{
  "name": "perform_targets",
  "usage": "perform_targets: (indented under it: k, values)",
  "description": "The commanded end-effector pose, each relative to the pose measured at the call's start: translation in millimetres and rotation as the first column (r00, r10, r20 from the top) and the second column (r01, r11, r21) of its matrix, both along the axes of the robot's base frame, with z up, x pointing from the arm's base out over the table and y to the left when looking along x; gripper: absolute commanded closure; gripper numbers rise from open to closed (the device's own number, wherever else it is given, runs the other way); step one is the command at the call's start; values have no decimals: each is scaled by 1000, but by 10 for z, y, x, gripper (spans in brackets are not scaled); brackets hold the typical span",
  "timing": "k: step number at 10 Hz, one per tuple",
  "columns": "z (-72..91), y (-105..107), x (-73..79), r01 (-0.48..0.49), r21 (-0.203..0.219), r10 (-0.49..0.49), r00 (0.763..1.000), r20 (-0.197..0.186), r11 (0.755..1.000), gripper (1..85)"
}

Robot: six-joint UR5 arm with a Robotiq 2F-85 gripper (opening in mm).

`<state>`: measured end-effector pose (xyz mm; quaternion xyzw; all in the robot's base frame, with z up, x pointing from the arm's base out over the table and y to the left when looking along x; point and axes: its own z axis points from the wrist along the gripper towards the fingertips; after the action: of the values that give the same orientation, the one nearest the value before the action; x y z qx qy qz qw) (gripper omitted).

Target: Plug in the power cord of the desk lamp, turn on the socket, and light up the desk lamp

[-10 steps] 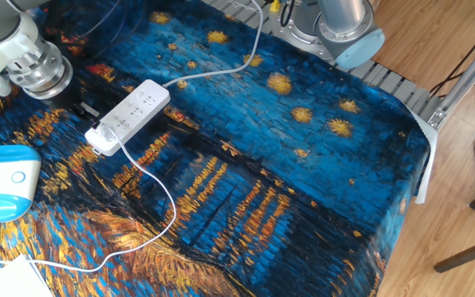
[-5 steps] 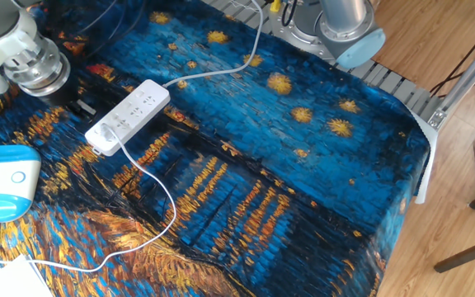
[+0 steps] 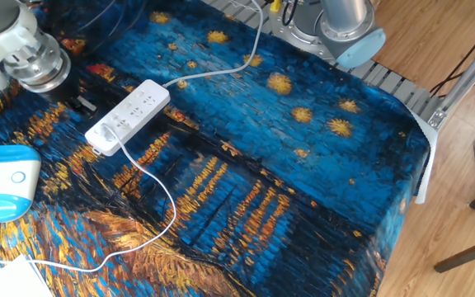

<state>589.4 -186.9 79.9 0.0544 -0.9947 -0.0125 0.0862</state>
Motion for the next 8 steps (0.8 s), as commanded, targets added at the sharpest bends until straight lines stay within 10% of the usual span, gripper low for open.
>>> perform_targets:
  k: [1, 8]
  values:
    - [189, 99, -113, 16, 19, -16, 1000, -4, 1000, 843]
    - [461, 163, 42, 8, -45, -5, 998, 55, 999, 843]
